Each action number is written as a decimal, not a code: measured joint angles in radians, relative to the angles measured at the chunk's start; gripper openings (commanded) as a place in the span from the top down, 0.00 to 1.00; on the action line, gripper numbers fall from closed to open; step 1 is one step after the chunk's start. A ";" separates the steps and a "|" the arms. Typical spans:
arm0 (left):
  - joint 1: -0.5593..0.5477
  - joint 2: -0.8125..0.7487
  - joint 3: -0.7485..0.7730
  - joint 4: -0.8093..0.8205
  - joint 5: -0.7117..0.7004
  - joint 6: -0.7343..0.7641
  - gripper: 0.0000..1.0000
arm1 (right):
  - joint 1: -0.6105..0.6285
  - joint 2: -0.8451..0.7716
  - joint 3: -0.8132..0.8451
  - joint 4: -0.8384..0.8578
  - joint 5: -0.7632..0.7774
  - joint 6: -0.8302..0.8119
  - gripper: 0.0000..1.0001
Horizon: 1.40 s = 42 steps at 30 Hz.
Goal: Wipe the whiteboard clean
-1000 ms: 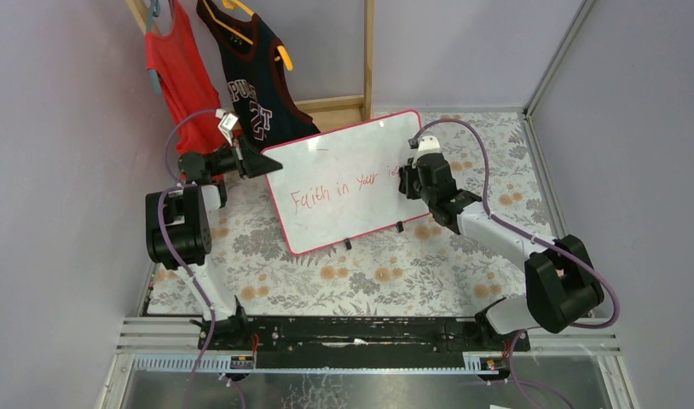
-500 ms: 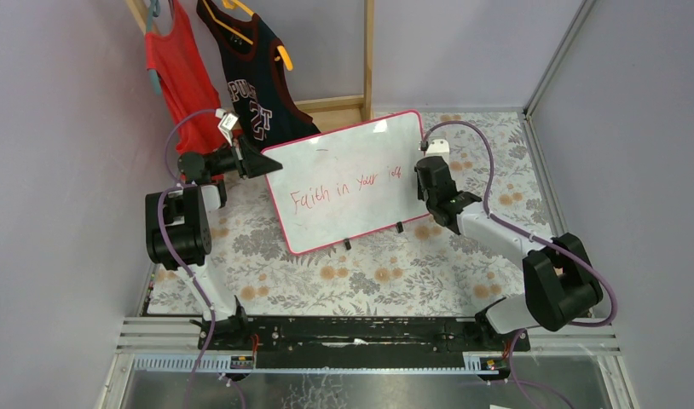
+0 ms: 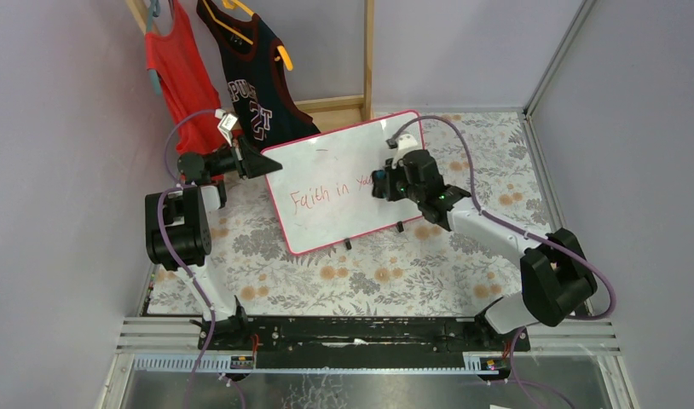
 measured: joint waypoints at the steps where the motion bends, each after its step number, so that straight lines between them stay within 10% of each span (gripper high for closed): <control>1: 0.000 0.000 0.000 0.000 0.001 0.001 1.00 | 0.024 0.009 0.016 0.006 -0.030 0.000 1.00; 7: 0.000 -0.001 -0.001 0.000 0.007 0.006 1.00 | 0.117 0.037 0.066 0.011 -0.077 -0.002 1.00; 26: 0.000 -0.012 -0.011 0.000 0.010 0.014 1.00 | 0.003 -0.019 0.051 -0.063 0.497 -0.116 1.00; 42: 0.000 -0.012 -0.012 0.000 0.010 0.014 1.00 | 0.051 -0.005 0.013 0.006 0.200 -0.051 1.00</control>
